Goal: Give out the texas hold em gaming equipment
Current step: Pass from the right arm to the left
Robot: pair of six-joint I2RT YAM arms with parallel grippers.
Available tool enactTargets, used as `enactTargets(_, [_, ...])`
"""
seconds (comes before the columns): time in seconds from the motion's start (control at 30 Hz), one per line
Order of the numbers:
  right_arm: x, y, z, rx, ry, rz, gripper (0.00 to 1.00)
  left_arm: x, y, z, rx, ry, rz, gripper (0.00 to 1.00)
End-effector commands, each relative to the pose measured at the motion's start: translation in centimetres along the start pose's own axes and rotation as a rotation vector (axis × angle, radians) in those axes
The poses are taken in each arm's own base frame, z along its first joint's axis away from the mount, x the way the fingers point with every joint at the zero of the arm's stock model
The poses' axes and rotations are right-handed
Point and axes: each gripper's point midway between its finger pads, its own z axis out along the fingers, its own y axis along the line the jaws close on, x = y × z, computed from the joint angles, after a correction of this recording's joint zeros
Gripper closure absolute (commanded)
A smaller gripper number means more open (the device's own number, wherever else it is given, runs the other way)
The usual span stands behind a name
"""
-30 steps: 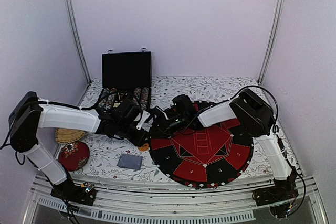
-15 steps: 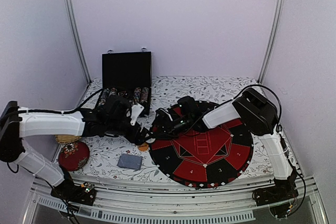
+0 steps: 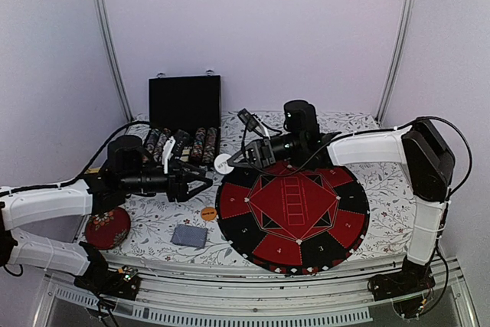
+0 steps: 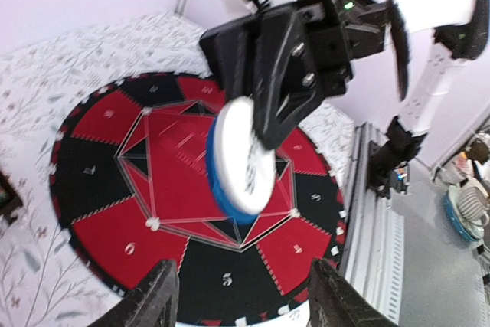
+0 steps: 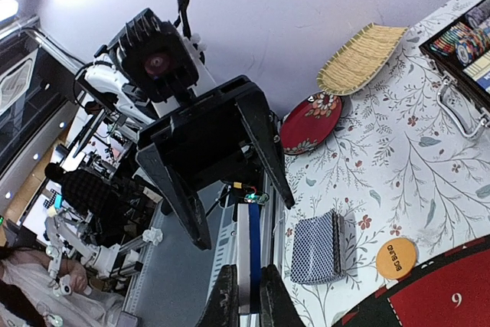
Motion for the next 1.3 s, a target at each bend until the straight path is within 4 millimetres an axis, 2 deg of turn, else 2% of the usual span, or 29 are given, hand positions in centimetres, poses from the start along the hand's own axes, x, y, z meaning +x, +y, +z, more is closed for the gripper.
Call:
enactTargets(0.0, [0.2, 2.3, 0.9, -0.036, 0.013, -0.119, 0.98, -1.7, -2.8, -0.2, 0.158, -0.087, 0.040, 0.40])
enactTargets(0.1, [0.3, 3.2, 1.5, -0.060, 0.024, -0.150, 0.98, -2.1, -3.2, -0.4, 0.181, -0.115, 0.062, 0.47])
enactTargets(0.23, [0.3, 3.6, 1.7, -0.066, 0.025, -0.157, 0.98, -2.0, -3.4, -0.5, 0.187, -0.118, 0.085, 0.68])
enactTargets(0.3, [0.3, 3.7, 1.5, -0.068, 0.024, -0.166, 0.98, -1.8, -3.5, -0.7, 0.183, -0.111, 0.098, 0.74])
enactTargets(0.5, [0.4, 4.5, 1.4, -0.096, 0.033, -0.183, 0.98, -1.3, -3.4, -1.7, 0.158, -0.131, 0.128, 0.71])
enactTargets(0.67, [0.4, 4.6, 1.4, -0.098, 0.033, -0.190, 0.98, -0.8, -3.5, -1.5, 0.176, -0.115, 0.113, 0.72])
enactTargets(0.93, [0.4, 4.8, 1.4, -0.109, 0.034, -0.193, 0.98, -0.7, -3.1, -1.1, 0.162, -0.106, 0.101, 0.86])
enactTargets(1.0, [0.4, 4.8, 1.4, -0.110, 0.032, -0.194, 0.98, -0.8, -2.9, -1.1, 0.152, -0.113, 0.104, 0.85])
enactTargets(1.1, [0.4, 4.8, 1.6, -0.114, 0.032, -0.191, 0.98, -0.7, -2.9, -0.9, 0.158, -0.106, 0.099, 0.78])
enactTargets(1.27, [0.4, 4.9, 2.0, -0.118, 0.032, -0.189, 0.98, -0.8, -3.5, -0.5, 0.208, -0.108, 0.097, 0.62])
